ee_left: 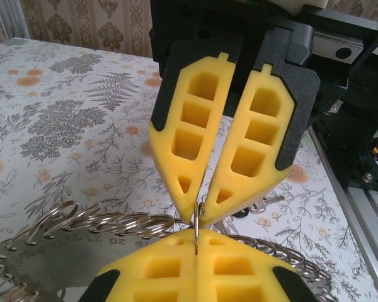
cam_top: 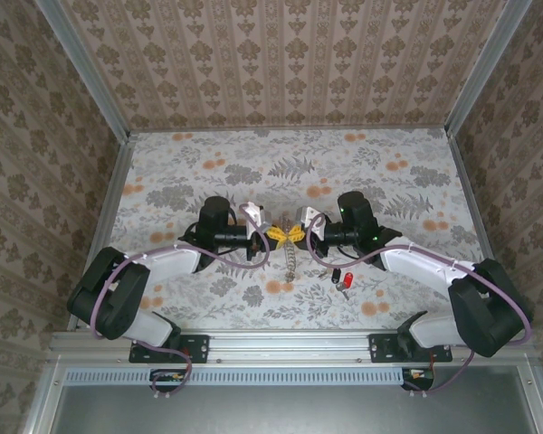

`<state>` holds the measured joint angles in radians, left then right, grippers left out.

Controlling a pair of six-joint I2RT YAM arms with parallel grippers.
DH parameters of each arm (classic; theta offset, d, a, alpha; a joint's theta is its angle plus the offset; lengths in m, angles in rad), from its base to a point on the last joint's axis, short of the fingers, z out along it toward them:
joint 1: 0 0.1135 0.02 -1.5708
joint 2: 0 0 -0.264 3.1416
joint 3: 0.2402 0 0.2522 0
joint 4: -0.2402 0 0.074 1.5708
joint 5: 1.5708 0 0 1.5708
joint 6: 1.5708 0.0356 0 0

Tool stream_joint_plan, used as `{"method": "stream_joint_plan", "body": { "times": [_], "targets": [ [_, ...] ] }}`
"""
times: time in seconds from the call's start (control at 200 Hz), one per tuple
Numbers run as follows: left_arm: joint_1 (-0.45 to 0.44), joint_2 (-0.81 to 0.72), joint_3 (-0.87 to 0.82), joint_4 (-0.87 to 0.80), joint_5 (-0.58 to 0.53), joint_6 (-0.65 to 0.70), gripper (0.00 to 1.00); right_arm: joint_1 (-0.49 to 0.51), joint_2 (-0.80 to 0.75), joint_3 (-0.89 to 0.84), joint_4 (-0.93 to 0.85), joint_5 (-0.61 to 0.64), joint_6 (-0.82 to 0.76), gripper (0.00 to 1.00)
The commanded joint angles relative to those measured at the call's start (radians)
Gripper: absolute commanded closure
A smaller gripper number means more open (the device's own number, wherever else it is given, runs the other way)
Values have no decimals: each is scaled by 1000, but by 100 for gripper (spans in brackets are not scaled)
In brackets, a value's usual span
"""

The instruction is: Put the keys on the keyring

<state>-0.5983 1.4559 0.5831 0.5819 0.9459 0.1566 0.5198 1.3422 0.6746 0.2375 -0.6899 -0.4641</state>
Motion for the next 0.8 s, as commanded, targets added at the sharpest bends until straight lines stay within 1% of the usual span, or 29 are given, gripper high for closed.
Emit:
{"method": "stream_joint_plan", "body": {
  "times": [0.0, 0.045, 0.085, 0.155, 0.25, 0.38, 0.61, 0.795],
  "targets": [
    [0, -13, 39, 5, 41, 5, 100, -1, 7, 29, 21, -20, -3, 96],
    [0, -15, 42, -13, 38, 15, 100, -1, 5, 33, 9, -11, -2, 98],
    [0, -18, 48, -38, 31, 29, 94, -1, 2, 37, -4, -3, -3, 98],
    [-3, -26, 60, -104, 15, 67, 89, 0, -5, 48, -42, 10, -16, 100],
    [-9, -38, 78, -195, -13, 126, 86, 0, -14, 70, -105, 28, -26, 100],
    [-18, -39, 120, -344, -35, 220, 86, 7, -19, 102, -190, 43, -50, 100],
    [-23, -32, 139, -393, -36, 251, 87, 22, -23, 123, -239, 71, -61, 100],
    [-32, -27, 147, -383, -32, 250, 86, 30, -22, 142, -277, 83, -61, 100]
  ]
}}
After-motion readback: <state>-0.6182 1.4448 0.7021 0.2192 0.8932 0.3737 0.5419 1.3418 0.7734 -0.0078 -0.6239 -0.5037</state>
